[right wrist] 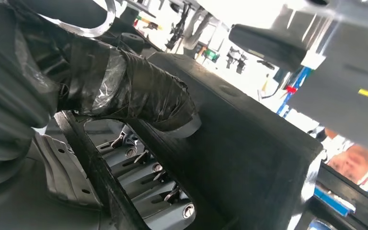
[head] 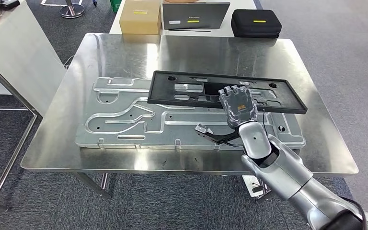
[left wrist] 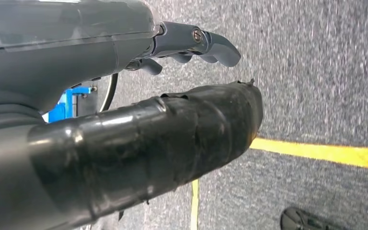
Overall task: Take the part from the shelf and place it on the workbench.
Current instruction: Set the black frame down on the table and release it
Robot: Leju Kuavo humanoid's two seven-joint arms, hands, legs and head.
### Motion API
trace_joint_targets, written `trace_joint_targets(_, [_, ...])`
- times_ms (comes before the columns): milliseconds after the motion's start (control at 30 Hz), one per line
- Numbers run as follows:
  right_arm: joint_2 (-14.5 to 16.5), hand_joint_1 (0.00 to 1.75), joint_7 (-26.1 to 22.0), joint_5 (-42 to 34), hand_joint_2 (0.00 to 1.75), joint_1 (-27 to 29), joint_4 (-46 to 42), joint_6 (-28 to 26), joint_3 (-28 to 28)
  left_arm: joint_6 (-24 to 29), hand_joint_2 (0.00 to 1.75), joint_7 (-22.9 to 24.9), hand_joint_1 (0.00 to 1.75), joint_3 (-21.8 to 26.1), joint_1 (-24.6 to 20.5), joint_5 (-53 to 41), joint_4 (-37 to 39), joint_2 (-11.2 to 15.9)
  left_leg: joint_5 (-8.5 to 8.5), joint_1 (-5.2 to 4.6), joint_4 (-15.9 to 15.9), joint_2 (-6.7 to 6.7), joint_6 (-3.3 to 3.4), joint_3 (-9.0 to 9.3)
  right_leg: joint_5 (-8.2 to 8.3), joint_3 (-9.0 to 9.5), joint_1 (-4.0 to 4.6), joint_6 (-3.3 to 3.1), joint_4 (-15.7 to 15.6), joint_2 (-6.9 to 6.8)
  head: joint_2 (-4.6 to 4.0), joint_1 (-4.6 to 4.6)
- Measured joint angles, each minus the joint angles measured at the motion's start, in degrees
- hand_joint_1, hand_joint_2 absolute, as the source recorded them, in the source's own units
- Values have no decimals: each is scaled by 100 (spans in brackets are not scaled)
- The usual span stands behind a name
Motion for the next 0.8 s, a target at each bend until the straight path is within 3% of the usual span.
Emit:
trace_joint_targets(67, [136,175,-17,8,175,-142,388,-61,0,-17,0,-2,0,-1,-12,-23,0,11,-2,-23,1,-6,-2,3,278,325,64,-120,-711,-5,0,-3])
trace_joint_targets(100, [191,175,-19,10,175,-196,550,-87,0,-24,0,-3,0,-2,-14,-29,0,14,2,-23,1,-7,-13,-7,323,426,93,-159,-924,-8,1,-4])
trace_joint_targets(167, [289,175,-19,11,175,-264,835,-143,0,-38,0,-4,0,-3,-14,-31,0,18,14,-13,-11,-3,-52,-25,317,483,128,-186,-1061,-8,1,-4])
trace_joint_targets(233, [380,175,-29,11,175,-296,1110,-185,0,-82,0,-14,0,-2,-15,-19,0,25,-29,-12,12,10,-105,-41,353,540,85,-198,-1162,-13,1,-5])
trace_joint_targets(300, [448,175,-61,10,175,-309,1369,-250,0,-169,0,-35,0,-2,-22,13,0,34,-249,-5,349,19,-159,-185,394,597,35,-219,-1260,-34,0,-7])
trace_joint_targets(400, [528,175,-96,-11,175,-280,1744,-398,0,-244,0,-45,0,-2,-22,44,0,51,-646,46,1329,23,-244,-647,394,608,33,-231,-1271,-41,0,-9])
trace_joint_targets(433, [548,131,-100,-22,131,-255,1854,-434,0,-255,44,-40,0,-2,-21,49,0,56,-632,64,1452,24,-273,-718,386,609,24,-222,-1262,-38,0,-9])
trace_joint_targets(467, [563,87,-104,-30,87,-229,1949,-465,0,-269,87,-32,0,-2,-19,57,0,60,-508,83,1351,25,-299,-683,374,609,9,-203,-1244,-33,0,-10])
trace_joint_targets(533, [586,0,-118,-34,0,-204,2081,-521,-1,-305,175,-6,0,-2,-16,69,0,65,-135,127,678,28,-347,-370,326,606,-22,-138,-1180,-19,0,-10])
trace_joint_targets(600, [620,0,-143,-32,0,-206,2182,-574,-2,-358,175,30,0,-2,-20,78,0,66,23,132,142,21,-340,-118,282,566,-11,-61,-1098,0,1,-17])
trace_joint_targets(733, [704,0,-191,-21,0,-205,2338,-600,-2,-429,175,96,0,0,-25,77,2,62,14,111,41,20,-183,-85,262,520,-2,39,-1057,22,1,-21])
trace_joint_targets(800, [729,0,-202,-16,0,-208,2385,-603,-2,-423,175,101,0,1,-28,73,1,60,38,116,5,30,-92,-65,58,388,-18,73,-745,15,1,-20])
